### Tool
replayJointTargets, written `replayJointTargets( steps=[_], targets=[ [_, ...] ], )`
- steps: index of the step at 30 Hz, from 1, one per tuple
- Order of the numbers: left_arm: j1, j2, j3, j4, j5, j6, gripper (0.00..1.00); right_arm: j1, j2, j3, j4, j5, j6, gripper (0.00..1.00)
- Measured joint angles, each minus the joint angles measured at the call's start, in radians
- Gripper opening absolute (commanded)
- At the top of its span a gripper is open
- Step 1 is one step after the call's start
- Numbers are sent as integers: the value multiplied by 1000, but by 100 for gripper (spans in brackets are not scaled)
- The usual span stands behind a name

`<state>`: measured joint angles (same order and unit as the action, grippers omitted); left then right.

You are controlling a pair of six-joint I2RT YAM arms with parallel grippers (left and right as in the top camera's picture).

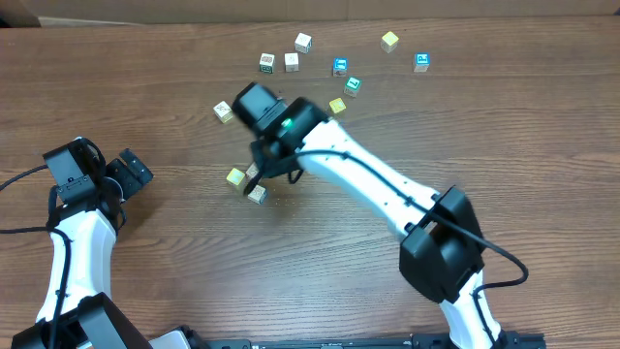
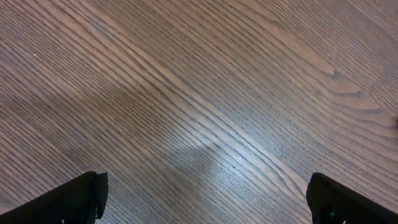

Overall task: Form a circle
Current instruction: 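Carry the butterfly 5 block left toward the pretzel and elephant blocks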

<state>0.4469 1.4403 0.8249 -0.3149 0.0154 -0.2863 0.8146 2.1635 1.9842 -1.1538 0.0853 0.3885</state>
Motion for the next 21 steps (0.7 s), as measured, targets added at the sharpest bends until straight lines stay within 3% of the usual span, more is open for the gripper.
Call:
replayJointTargets(
  steps=[8,21],
  targets=[
    [0,0,0,0,0,0,99,98,0,0,62,-1,0,20],
    [0,0,0,0,0,0,100,107,0,0,91,-33,0,17]
  ],
)
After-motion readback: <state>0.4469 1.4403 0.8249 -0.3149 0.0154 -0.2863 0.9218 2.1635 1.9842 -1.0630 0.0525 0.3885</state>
